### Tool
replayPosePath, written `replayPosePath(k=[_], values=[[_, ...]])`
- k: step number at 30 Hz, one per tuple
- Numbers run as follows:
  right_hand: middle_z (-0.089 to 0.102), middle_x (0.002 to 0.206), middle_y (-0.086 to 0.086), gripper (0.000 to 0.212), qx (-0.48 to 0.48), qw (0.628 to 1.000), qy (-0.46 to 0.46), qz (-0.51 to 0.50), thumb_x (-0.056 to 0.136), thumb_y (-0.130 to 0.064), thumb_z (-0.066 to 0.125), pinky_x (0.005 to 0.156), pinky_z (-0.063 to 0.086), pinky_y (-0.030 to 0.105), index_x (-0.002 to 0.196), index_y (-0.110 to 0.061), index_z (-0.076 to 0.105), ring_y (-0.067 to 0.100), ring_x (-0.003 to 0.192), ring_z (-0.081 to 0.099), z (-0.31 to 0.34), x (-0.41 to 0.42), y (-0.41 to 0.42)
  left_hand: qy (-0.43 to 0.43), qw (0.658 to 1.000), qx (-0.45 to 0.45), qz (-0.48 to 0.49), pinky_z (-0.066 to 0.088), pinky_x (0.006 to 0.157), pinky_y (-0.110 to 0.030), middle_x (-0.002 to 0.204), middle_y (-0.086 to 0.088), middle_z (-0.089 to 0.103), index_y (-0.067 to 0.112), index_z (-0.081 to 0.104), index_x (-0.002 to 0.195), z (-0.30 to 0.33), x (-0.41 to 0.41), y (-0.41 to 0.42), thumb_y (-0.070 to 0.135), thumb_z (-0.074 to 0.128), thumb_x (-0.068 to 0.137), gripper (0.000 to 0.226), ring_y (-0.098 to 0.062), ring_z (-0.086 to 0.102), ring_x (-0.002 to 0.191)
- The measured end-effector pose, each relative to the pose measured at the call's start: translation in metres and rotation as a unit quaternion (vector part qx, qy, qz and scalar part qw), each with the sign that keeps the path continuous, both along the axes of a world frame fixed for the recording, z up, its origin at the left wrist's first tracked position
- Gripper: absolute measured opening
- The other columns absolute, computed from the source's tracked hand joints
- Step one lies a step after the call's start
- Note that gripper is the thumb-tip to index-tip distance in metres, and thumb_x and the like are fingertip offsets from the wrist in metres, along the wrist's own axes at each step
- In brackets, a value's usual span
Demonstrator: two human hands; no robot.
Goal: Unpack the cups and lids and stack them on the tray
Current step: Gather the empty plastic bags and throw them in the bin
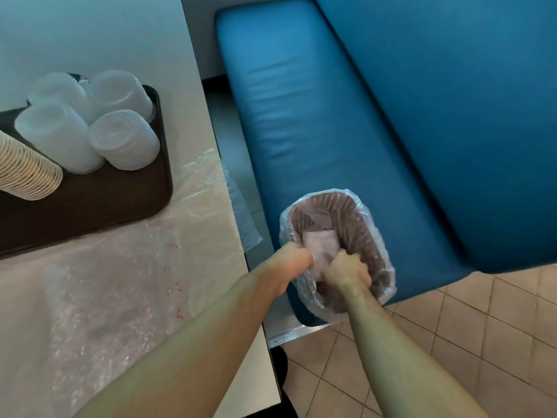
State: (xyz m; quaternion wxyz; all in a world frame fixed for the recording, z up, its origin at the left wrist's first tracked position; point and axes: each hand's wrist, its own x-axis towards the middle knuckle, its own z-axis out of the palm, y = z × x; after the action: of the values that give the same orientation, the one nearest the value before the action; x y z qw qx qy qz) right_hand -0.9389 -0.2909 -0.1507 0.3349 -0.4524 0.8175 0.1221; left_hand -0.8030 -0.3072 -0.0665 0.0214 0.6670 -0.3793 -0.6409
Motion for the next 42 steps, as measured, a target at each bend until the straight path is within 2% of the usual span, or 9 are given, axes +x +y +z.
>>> replayPosePath(k=[8, 12, 16, 22, 28, 32, 36, 39, 42], values=[[0.026, 0.159, -0.003, 0.069, 0.123, 0.956, -0.048, 0.262, 0.09, -0.022, 0.063, 0.116, 0.024, 0.058, 0.151, -0.027, 0.032, 0.036, 0.144, 0.022, -0.027, 0.0, 0.004, 0.011, 1.0, 0.009, 0.0, 0.05, 0.091, -0.035, 0.113, -0.015, 0.063, 0.002, 0.064, 0.117, -0.003, -0.002, 0.0, -0.002, 0.051, 0.087, 0.033, -0.021, 0.057, 0.095], [0.036, 0.156, 0.006, 0.048, 0.061, 0.982, -0.07, 0.167, 0.098, -0.028, 0.05, 0.116, 0.022, 0.053, 0.146, -0.027, 0.046, 0.035, 0.143, 0.029, -0.01, -0.002, -0.006, 0.007, 0.999, -0.022, -0.027, 0.044, 0.078, -0.024, 0.12, -0.006, 0.059, 0.008, 0.06, 0.129, 0.017, -0.001, -0.001, 0.005, 0.051, 0.095, 0.035, -0.016, 0.053, 0.101], [0.064, 0.128, 0.006, 0.036, -0.107, 0.984, -0.067, 0.127, 0.096, -0.027, 0.044, 0.099, 0.044, 0.048, 0.127, -0.02, 0.061, 0.033, 0.115, 0.057, 0.041, 0.007, -0.025, 0.033, 0.99, -0.126, -0.044, 0.05, 0.077, -0.022, 0.13, -0.003, 0.061, 0.018, 0.057, 0.139, 0.051, 0.007, 0.006, 0.01, 0.049, 0.1, 0.041, -0.007, 0.054, 0.094], [0.073, 0.091, -0.01, 0.016, -0.299, 0.928, -0.223, 0.012, 0.089, -0.015, 0.063, 0.085, 0.056, 0.037, 0.096, -0.027, 0.07, 0.01, 0.089, 0.068, 0.118, 0.041, -0.028, 0.043, 0.967, -0.25, -0.01, 0.052, 0.074, -0.017, 0.104, 0.009, 0.066, 0.027, 0.066, 0.119, 0.107, 0.058, 0.031, 0.015, 0.054, 0.1, 0.025, -0.007, 0.063, 0.091], [0.073, 0.082, -0.005, 0.017, -0.265, 0.902, -0.341, 0.01, 0.094, -0.015, 0.064, 0.083, 0.06, 0.041, 0.087, -0.028, 0.071, 0.014, 0.079, 0.07, 0.18, 0.118, -0.002, -0.046, 0.956, -0.278, 0.075, 0.045, 0.054, -0.004, 0.103, 0.009, 0.064, 0.03, 0.066, 0.111, 0.134, 0.156, 0.065, 0.018, 0.056, 0.101, 0.018, -0.008, 0.063, 0.085], [0.074, 0.092, -0.006, 0.008, -0.196, 0.926, -0.316, 0.058, 0.095, -0.027, 0.065, 0.088, 0.06, 0.043, 0.093, -0.027, 0.073, 0.016, 0.085, 0.07, 0.183, 0.163, 0.021, -0.146, 0.941, -0.283, 0.113, 0.052, 0.07, -0.011, 0.114, 0.006, 0.062, 0.032, 0.062, 0.113, 0.131, 0.215, 0.09, 0.019, 0.059, 0.1, 0.019, -0.007, 0.06, 0.095], [0.072, 0.103, -0.002, 0.033, -0.162, 0.956, -0.22, 0.108, 0.095, -0.038, 0.061, 0.085, 0.055, 0.033, 0.115, -0.013, 0.069, 0.016, 0.089, 0.067, 0.184, 0.195, 0.045, -0.273, 0.921, -0.258, 0.107, 0.05, 0.085, -0.024, 0.137, 0.0, 0.052, 0.025, 0.051, 0.136, 0.123, 0.264, 0.116, 0.022, 0.062, 0.097, 0.04, -0.01, 0.051, 0.106], [0.07, 0.099, -0.001, 0.037, -0.157, 0.965, -0.176, 0.11, 0.094, -0.042, 0.06, 0.071, 0.045, 0.028, 0.115, -0.012, 0.069, 0.013, 0.083, 0.061, 0.186, 0.21, 0.061, -0.29, 0.932, -0.198, 0.087, 0.054, 0.096, -0.036, 0.141, -0.006, 0.051, 0.018, 0.043, 0.145, 0.12, 0.287, 0.128, 0.027, 0.062, 0.095, 0.054, -0.021, 0.057, 0.115], [0.071, 0.092, 0.004, 0.035, -0.146, 0.97, -0.165, 0.1, 0.092, -0.044, 0.064, 0.061, 0.045, 0.027, 0.101, -0.011, 0.071, 0.01, 0.074, 0.062, 0.189, 0.224, 0.07, -0.246, 0.949, -0.18, 0.083, 0.054, 0.084, -0.032, 0.129, -0.004, 0.059, 0.015, 0.043, 0.145, 0.12, 0.297, 0.134, 0.027, 0.063, 0.095, 0.056, -0.02, 0.061, 0.105]])
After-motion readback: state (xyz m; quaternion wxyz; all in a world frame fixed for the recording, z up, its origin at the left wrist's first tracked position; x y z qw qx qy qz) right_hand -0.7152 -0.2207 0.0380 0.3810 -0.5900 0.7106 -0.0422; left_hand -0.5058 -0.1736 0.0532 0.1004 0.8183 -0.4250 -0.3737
